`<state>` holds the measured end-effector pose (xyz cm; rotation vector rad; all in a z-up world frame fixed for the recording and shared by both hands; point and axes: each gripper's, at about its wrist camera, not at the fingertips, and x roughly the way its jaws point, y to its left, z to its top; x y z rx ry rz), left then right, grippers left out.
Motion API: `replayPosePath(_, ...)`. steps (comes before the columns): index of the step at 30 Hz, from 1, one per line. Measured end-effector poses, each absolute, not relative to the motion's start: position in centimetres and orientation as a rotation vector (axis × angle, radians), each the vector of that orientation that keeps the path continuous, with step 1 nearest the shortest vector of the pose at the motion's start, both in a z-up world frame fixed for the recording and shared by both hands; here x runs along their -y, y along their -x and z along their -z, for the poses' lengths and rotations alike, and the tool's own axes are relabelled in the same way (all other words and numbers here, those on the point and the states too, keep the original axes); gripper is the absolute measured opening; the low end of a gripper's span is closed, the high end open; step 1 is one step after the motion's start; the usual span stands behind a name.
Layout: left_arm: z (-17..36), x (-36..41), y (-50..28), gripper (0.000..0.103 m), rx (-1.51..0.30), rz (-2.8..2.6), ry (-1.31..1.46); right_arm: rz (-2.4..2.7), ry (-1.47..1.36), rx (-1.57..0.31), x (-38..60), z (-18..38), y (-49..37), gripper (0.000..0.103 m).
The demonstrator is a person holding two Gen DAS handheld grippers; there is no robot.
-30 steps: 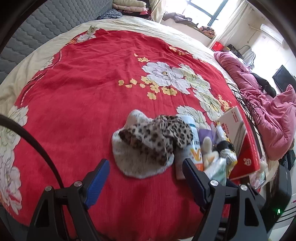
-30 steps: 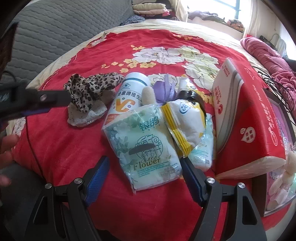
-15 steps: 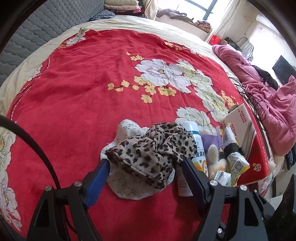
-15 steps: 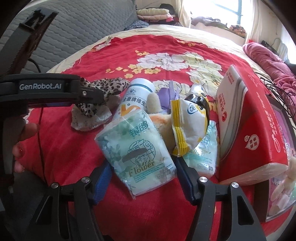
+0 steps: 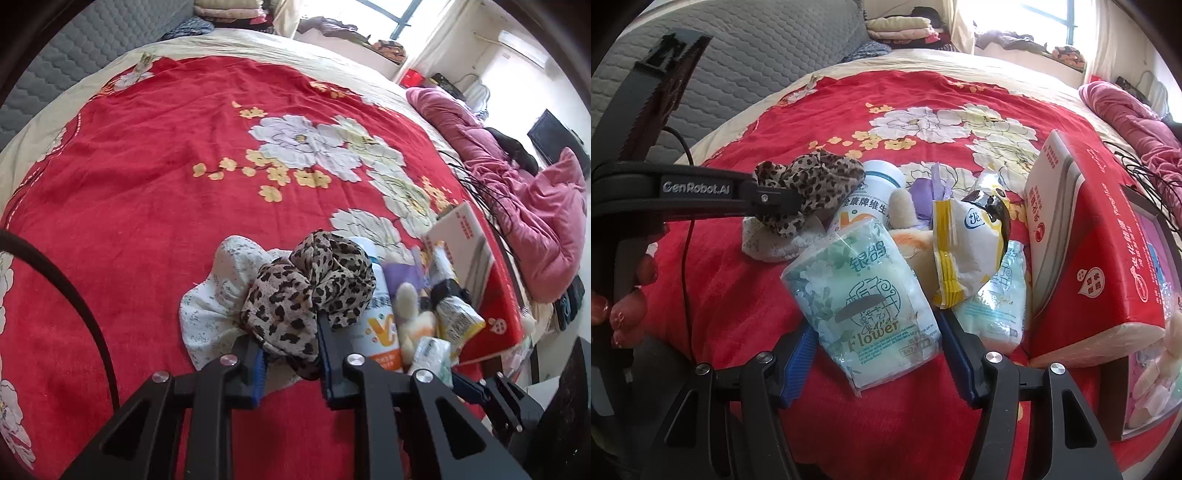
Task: Organize soft objects
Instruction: 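Carry Flower packet with right tool while left tool carries leopard cloth to tray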
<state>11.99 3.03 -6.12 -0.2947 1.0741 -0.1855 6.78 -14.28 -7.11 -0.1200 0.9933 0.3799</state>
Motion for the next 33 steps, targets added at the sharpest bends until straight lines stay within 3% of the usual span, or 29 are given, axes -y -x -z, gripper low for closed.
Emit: replayPosePath(33,0.9,-2.8,-6.7,0.021,-1.001,0.127,0.208,-0.401,0.087,-0.901,15.2,2.0,-5.0,0.064)
